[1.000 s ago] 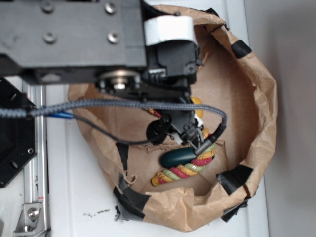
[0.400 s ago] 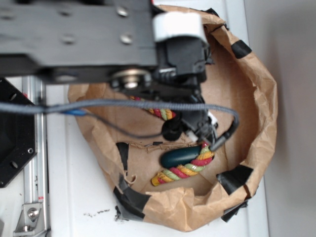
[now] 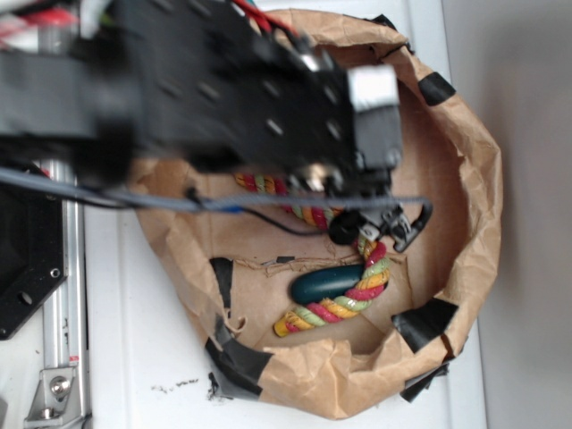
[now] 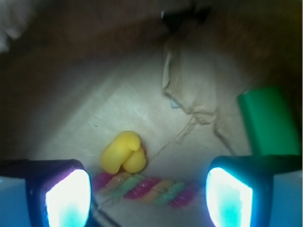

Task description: Grab the yellow duck.

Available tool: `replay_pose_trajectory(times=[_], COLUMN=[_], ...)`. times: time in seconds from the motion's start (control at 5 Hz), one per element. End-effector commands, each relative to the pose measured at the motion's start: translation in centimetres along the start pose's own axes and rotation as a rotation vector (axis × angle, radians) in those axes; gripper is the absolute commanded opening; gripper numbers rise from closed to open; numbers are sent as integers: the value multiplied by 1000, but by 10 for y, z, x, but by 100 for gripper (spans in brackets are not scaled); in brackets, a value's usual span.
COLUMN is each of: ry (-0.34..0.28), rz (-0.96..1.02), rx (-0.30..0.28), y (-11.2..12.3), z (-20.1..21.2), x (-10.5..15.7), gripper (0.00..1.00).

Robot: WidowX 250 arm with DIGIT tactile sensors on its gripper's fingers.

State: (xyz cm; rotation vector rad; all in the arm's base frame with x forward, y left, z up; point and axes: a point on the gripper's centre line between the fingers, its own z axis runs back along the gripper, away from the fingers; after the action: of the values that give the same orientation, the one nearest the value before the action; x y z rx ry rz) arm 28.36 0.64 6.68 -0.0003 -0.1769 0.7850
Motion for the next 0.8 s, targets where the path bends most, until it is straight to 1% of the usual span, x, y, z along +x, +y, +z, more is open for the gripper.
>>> replay_pose_trajectory(times=[0.0, 0.2, 0.6], ry=[-26, -18, -18], rz=[65, 67, 67], rx=[40, 43, 43], y=[8, 13, 13], z=[-17, -17, -17], x=[11, 12, 12], gripper=[100, 100, 100])
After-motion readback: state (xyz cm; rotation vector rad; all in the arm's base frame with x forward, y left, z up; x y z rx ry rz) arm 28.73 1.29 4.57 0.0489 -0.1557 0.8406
